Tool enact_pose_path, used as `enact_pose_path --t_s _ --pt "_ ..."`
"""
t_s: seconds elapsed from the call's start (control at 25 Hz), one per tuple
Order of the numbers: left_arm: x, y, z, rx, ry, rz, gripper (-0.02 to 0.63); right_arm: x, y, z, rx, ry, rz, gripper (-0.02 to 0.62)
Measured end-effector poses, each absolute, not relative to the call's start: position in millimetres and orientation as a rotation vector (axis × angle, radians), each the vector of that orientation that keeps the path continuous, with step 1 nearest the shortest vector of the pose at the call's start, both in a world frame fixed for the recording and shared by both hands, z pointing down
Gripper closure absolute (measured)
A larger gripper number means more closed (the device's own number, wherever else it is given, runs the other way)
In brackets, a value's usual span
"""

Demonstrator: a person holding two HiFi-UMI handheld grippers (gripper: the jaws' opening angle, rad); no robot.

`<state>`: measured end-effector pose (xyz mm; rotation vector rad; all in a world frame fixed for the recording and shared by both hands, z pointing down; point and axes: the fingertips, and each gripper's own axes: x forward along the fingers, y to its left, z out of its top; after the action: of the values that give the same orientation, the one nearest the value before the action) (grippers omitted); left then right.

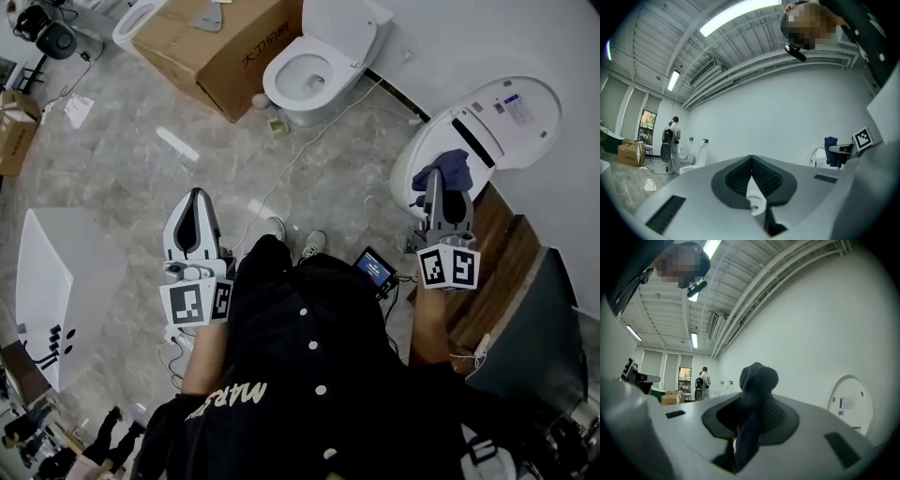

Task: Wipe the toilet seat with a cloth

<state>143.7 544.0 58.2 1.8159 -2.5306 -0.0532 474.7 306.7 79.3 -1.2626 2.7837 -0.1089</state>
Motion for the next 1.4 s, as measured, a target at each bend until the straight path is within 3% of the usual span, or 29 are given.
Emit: enact_pose_path --t_s 0.44,1.4 --pt "105 480 67 1.889 -2.475 -0.058 0.598 436 262 84 -1.316 2.789 -0.083 0.508" --pt "-72 347 61 2.0 -2.398 -0.121 0.6 295 154 63 -1.492 2.725 0.026 0.509"
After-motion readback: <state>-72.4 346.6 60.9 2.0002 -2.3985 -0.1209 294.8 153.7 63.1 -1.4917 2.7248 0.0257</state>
